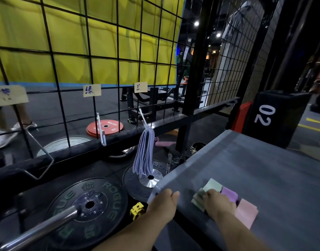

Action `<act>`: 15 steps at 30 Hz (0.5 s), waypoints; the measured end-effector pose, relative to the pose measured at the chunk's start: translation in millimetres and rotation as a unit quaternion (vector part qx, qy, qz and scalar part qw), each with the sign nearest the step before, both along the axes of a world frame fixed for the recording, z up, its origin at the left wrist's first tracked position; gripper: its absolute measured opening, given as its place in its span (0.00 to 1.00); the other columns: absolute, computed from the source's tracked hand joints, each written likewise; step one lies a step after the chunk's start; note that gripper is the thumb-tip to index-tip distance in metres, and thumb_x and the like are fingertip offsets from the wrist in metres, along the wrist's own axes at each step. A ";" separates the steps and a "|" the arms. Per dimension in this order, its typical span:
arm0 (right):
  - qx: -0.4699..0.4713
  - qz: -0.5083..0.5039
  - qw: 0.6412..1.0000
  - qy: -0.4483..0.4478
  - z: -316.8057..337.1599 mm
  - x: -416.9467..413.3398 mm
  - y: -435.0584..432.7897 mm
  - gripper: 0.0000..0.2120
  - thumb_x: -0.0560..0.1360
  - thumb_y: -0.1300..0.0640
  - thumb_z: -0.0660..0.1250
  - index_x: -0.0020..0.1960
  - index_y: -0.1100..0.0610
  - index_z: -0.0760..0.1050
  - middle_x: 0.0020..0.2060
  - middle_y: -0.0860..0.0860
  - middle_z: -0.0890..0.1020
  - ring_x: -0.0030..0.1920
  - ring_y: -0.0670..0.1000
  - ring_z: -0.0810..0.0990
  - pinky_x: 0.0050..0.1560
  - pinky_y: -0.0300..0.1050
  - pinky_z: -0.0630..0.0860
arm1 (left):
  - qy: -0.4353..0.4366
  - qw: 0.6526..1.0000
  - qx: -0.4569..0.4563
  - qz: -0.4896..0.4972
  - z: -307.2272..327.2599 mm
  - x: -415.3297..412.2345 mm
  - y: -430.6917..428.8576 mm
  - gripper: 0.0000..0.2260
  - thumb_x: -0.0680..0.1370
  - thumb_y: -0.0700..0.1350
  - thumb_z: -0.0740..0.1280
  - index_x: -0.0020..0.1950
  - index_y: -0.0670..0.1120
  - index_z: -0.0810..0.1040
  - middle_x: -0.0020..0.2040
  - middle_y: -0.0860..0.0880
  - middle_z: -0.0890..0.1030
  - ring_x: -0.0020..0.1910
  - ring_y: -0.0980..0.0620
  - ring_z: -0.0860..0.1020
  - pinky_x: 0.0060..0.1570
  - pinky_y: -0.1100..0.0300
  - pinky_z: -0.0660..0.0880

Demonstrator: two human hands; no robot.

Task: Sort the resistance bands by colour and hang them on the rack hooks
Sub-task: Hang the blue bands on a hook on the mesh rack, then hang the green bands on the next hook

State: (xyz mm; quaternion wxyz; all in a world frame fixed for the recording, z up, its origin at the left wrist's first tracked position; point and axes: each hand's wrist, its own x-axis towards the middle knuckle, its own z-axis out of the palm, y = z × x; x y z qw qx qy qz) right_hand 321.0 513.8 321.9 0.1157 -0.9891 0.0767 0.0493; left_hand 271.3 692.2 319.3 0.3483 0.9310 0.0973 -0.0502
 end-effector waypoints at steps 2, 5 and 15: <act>0.026 -0.010 0.999 -0.041 3.6 -1.3 -2.2 0.13 0.80 0.48 0.53 0.53 0.48 0.76 0.53 0.49 0.81 0.55 0.53 0.76 0.57 0.45 0.69 | -0.005 1.000 -0.012 -0.009 1.5 1.6 -1.5 0.16 0.82 0.59 0.52 0.42 0.48 0.65 0.50 0.41 0.78 0.53 0.41 0.76 0.49 0.55 0.69; 0.072 -0.027 0.991 -0.114 15.2 -0.3 -2.1 0.12 0.80 0.50 0.55 0.45 0.50 0.75 0.47 0.49 0.82 0.50 0.53 0.78 0.50 0.43 0.68 | -0.028 0.999 -0.023 -0.024 6.4 3.8 -4.3 0.15 0.82 0.58 0.54 0.48 0.48 0.71 0.49 0.43 0.79 0.52 0.43 0.76 0.51 0.54 0.71; 0.175 0.003 0.947 -0.270 59.5 -5.5 18.8 0.11 0.77 0.48 0.62 0.39 0.51 0.76 0.35 0.46 0.79 0.44 0.55 0.77 0.50 0.49 0.72 | -0.123 0.987 -0.103 -0.018 37.7 4.9 -12.7 0.20 0.79 0.53 0.65 0.70 0.51 0.71 0.64 0.50 0.76 0.62 0.50 0.74 0.62 0.57 0.71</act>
